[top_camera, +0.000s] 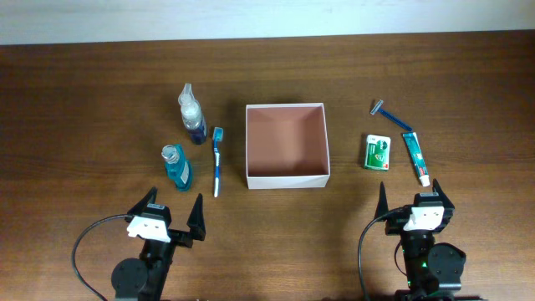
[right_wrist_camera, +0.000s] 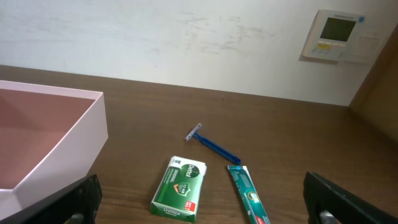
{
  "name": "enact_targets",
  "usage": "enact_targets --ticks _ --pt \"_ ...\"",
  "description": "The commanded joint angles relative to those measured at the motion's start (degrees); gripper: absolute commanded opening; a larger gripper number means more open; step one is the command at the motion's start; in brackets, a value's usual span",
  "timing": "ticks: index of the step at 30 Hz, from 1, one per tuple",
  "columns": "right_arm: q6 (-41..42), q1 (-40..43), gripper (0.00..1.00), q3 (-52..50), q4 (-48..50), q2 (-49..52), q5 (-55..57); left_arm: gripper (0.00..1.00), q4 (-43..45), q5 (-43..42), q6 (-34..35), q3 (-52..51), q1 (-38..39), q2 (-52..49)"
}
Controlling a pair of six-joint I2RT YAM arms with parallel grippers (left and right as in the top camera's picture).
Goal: Pack container
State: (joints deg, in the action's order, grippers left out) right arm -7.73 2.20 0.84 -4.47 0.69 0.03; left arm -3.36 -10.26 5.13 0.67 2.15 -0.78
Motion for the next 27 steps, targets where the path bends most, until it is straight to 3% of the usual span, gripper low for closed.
enact_targets --ticks 1,22,27 --pt "0.02 -0.26 0.99 -0.52 -0.02 -0.48 0.66 0.99 -0.37 0.22 -0.92 -0.09 0.20 0.44" --pt "0.04 -0.26 0.99 -0.52 0.00 -0.48 0.55 0.99 -0.37 0.20 -0.92 -0.09 0.20 0.44" --pt "4.37 -0.26 0.99 -0.52 3.02 -0.48 -7.61 0.99 -0.37 0.20 -0.92 -0.09 0.20 0.44"
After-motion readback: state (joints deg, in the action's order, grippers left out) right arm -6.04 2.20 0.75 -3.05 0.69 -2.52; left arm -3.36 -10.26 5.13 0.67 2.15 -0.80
